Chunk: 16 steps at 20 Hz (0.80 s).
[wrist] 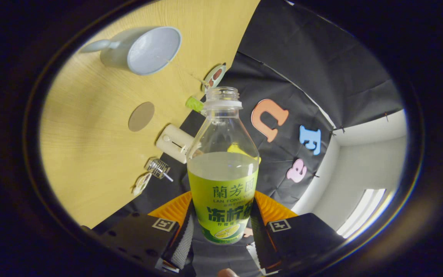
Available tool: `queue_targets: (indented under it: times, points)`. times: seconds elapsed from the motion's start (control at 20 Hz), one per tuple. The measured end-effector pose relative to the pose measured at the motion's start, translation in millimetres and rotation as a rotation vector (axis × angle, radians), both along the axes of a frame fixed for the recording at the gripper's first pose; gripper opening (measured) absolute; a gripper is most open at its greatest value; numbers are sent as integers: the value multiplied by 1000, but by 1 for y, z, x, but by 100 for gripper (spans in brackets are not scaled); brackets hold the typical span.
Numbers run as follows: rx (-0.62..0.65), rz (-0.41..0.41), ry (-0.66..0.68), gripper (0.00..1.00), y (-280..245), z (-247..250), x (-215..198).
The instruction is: Take the bottle from table, then pour the juice into the cup, finally place the bottle on the coaster
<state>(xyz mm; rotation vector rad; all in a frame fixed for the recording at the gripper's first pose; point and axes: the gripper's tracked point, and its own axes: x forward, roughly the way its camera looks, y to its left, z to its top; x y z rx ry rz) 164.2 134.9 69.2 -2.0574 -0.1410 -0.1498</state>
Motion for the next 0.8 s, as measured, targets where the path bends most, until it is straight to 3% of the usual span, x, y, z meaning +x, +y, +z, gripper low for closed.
queue_targets:
  times: [0.5,0.7,0.8]
  points:
    - [32,15,-9,73,3,-2,1]
    - [145,11,22,73,-3,-10,4]
    - [280,-3,90,73,-10,-24,7]
